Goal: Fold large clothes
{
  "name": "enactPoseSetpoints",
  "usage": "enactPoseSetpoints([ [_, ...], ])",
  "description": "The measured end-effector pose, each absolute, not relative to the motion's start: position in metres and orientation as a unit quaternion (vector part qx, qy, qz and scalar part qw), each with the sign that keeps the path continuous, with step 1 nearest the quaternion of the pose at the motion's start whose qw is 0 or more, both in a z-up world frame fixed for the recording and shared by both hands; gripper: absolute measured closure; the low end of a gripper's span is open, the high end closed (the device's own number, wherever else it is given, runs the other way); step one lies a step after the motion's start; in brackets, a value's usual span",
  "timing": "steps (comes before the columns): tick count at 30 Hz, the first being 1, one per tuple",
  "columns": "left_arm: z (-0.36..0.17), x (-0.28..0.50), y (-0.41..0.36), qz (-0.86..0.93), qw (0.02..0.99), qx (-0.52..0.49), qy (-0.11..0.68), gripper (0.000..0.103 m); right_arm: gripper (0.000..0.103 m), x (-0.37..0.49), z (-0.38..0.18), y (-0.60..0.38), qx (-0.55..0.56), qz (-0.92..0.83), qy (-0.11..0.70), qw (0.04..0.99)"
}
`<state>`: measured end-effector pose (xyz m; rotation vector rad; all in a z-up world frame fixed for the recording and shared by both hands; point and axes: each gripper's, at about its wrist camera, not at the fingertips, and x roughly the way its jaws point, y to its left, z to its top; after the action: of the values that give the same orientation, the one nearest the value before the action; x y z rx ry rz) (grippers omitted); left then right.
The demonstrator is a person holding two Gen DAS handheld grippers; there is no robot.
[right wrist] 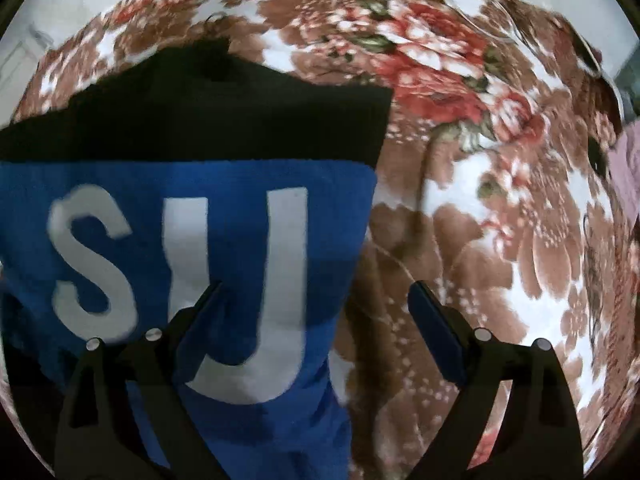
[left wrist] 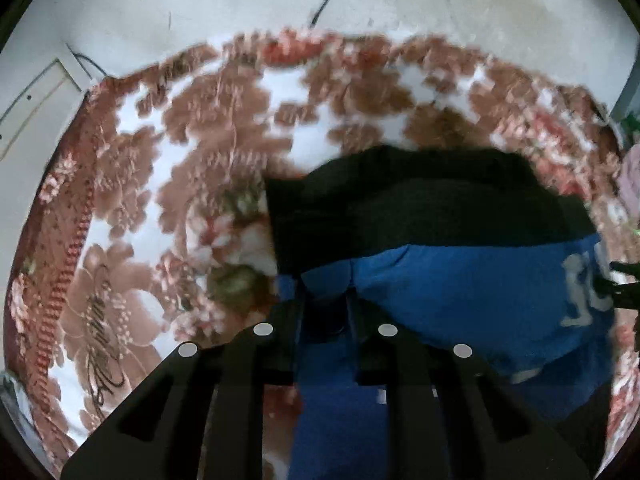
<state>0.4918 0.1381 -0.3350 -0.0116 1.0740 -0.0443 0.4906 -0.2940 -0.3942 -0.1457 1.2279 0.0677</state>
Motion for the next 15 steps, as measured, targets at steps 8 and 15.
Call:
enactPoseSetpoints([
  [8, -0.385, 0.477, 0.113, -0.084, 0.833, -0.009, 0.546, 0.049, 0.006, 0.486, -0.397, -0.331, -0.118, 0.002, 0.551, 0.826],
  [15, -0.351, 0.471, 0.091, -0.055, 0.86, 0.075, 0.502, 0.038, 0.006, 0.483, -0.36, -0.351, -0.04, 0.041, 0.539, 0.84],
])
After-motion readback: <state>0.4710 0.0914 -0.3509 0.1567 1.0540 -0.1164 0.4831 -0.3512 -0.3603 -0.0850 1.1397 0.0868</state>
